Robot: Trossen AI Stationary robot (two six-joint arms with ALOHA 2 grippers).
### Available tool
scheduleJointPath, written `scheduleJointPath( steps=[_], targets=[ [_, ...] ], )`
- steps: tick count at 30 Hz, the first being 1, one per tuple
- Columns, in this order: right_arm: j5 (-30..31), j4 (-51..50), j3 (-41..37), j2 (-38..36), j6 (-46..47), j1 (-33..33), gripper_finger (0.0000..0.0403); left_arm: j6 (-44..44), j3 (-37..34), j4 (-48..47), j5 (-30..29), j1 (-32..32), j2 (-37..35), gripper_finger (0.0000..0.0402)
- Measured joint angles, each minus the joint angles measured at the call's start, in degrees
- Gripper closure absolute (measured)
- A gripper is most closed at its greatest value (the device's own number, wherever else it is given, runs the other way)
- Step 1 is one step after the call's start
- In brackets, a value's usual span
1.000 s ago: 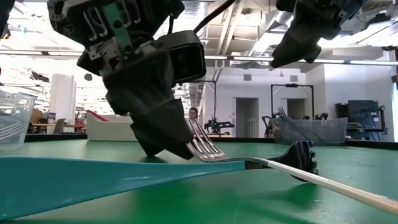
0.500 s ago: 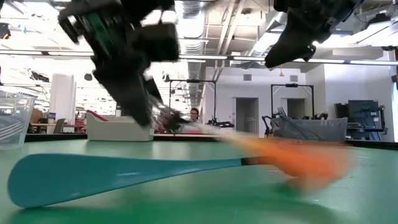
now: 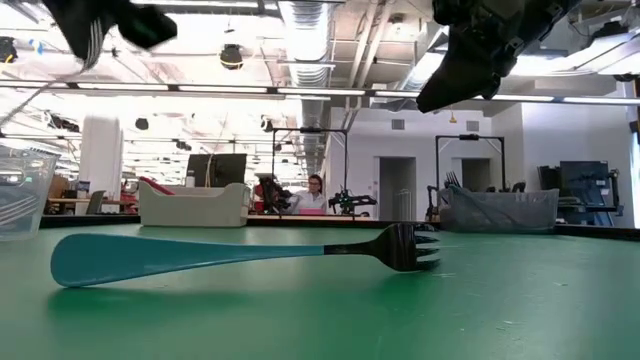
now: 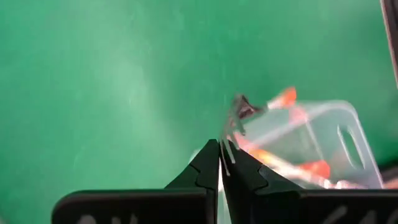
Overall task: Sort silverware by color (type)
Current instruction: Put the orange fork into the transparent bin
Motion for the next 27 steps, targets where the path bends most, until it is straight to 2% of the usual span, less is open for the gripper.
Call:
scheduleJointPath(
  steps=[6,13,20,27],
  targets=[
    [0.03,1.95,0.00,0.00,-0.08,-1.40,0.0287,3.29,9.97,-15.97,-3.49,0.15,-1.91,0.0402],
    [-0.01,2.91,0.00,0.00,-0.08,-2.75,0.0287,5.51,14.68,-16.61,2.93,0.11,-2.20,0.0401],
    [-0.08,3.22,-0.02,0.00,-0.08,-2.72,0.0287,5.29,12.50,-16.58,2.90,-0.37,-2.19,0.0401],
    [-0.21,3.15,-0.02,0.00,-0.08,-2.16,0.0287,3.33,1.15,-16.74,3.74,-0.37,-2.21,0.0401]
  ],
)
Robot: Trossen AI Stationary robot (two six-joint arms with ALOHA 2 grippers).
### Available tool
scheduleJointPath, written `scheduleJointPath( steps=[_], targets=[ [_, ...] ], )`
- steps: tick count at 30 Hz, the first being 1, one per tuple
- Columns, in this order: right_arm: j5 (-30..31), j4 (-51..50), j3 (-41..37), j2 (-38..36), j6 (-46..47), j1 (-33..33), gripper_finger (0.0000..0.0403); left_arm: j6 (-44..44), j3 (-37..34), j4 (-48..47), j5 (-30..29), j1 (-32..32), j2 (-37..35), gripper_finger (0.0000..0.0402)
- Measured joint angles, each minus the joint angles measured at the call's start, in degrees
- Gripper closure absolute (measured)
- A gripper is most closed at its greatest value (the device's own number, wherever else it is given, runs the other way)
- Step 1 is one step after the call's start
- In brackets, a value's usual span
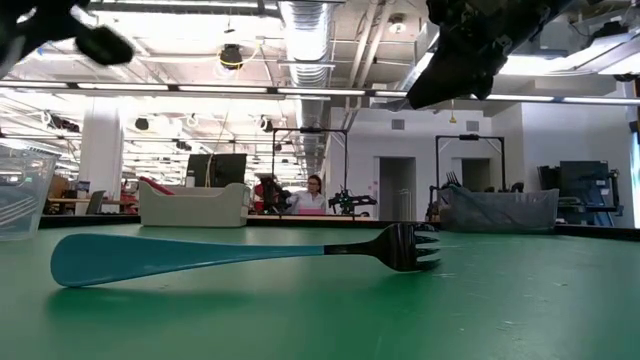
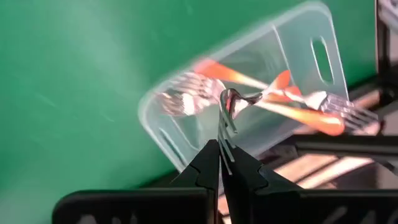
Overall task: Sort silverware by color (type)
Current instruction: Put the orange fork into the transparent bin
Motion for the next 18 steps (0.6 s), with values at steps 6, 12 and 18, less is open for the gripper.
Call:
scheduleJointPath(
  steps=[6,12,18],
  targets=[
    [-0.16,-0.02,0.00,0.00,0.00,-0.02,0.0287,-1.55,-8.62,0.78,6.13,-0.01,-0.02,0.0401],
    [-0.08,0.00,0.00,0.04,0.02,0.20,0.0284,-17.86,-16.11,8.11,-1.79,0.02,0.34,0.0391],
    [-0.17,1.67,-0.04,3.77,-0.01,1.18,0.0263,-25.49,-20.79,8.52,-9.49,0.06,0.42,0.0338]
  ],
)
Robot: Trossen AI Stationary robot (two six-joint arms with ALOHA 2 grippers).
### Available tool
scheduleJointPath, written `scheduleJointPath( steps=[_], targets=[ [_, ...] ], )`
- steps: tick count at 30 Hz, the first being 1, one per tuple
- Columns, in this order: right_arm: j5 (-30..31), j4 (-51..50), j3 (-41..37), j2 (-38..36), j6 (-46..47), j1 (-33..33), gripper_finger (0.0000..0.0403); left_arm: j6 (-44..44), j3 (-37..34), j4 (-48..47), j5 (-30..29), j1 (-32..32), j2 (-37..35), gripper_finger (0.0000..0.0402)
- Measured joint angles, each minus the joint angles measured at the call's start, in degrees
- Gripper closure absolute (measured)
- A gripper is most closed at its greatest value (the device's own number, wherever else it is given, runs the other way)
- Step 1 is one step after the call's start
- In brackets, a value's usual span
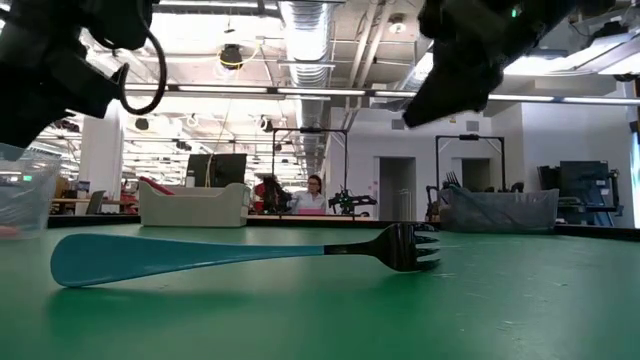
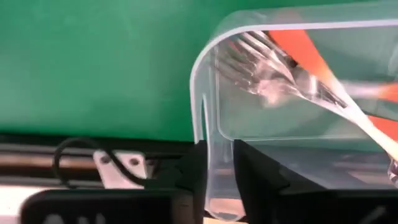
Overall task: Sort silverware by color (type)
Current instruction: Put the orange fork into the transparent bin, then put the blue fork into the black bin
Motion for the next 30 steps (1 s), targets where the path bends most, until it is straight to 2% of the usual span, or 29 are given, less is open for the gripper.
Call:
scheduleJointPath(
  steps=[5,8,11,14,16,19,24,30],
  targets=[
    [-0.41,2.71,-0.03,4.91,-0.66,-0.07,0.0243,-1.74,0.64,-1.19,-2.01,0.31,-0.02,0.0270],
    [-3.23,7.30,0.01,7.78,-3.64,-0.15,0.0231,-2.14,2.93,-2.77,-1.60,0.31,-0.02,0.0226],
    [-8.90,13.75,0.02,10.28,-8.53,-0.08,0.0224,-1.82,6.60,-5.08,-2.28,0.28,-0.07,0.0191],
    [-16.59,18.61,1.10,12.84,-13.43,0.35,0.0223,-1.94,10.41,-3.59,-5.62,0.28,-0.33,0.0172],
    [-19.71,19.80,2.74,14.99,-16.03,0.74,0.0224,-1.88,12.65,0.40,-7.97,0.28,-0.66,0.0169],
    [-24.25,19.68,5.69,18.75,-18.56,1.40,0.0224,-2.59,13.41,13.45,-11.88,0.13,-1.33,0.0169],
    [-30.74,16.05,11.94,26.22,-23.58,3.27,0.0225,-2.89,12.43,31.47,-14.04,-0.87,-0.94,0.0168],
    [-41.47,5.31,19.28,32.56,-23.32,4.46,0.0225,-4.54,11.88,39.62,-20.63,-2.11,0.33,0.0168]
  ],
)
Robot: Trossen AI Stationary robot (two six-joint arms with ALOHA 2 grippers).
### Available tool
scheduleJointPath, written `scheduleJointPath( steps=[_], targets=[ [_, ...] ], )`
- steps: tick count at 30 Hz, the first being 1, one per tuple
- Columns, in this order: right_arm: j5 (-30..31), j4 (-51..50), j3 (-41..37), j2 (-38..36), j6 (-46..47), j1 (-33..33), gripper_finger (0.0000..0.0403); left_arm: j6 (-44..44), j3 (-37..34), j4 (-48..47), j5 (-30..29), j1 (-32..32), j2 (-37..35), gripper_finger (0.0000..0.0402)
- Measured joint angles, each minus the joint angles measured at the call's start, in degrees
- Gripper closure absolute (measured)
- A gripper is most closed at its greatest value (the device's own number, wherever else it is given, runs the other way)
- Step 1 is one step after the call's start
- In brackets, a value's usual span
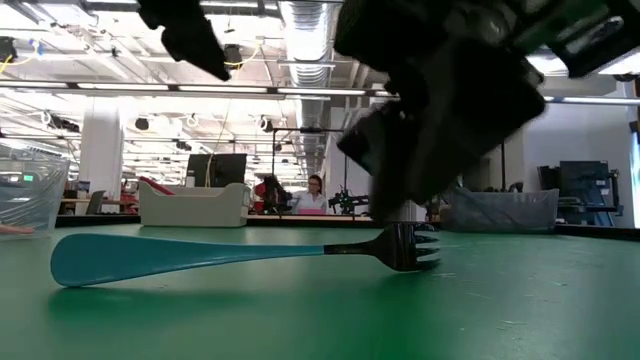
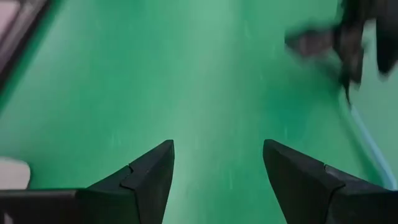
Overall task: Sort silverware by color (type)
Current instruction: Put the blue fork into the black bin
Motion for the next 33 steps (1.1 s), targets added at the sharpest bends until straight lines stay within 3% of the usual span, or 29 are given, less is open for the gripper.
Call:
scheduleJointPath(
  steps=[6,11,21,27,33],
  targets=[
    [-6.45,-0.84,0.67,2.40,0.20,-1.51,0.0225,-0.77,-0.02,5.03,-3.84,0.11,0.67,0.0168],
    [-7.13,-1.43,0.67,2.95,-0.07,-3.12,0.0239,-2.44,0.00,5.53,-5.54,0.43,0.65,0.0168],
    [-2.06,-9.73,0.85,2.67,-0.26,-6.34,0.0300,-2.34,0.00,5.17,-6.06,0.43,0.63,0.0168],
    [1.89,-13.93,0.82,1.36,-0.73,-6.46,0.0303,-1.40,0.00,5.17,-6.32,0.43,0.63,0.0168],
    [9.18,-25.60,0.43,-3.29,-1.59,-6.43,0.0303,-1.40,0.00,4.65,-6.41,0.43,0.63,0.0168]
  ],
)
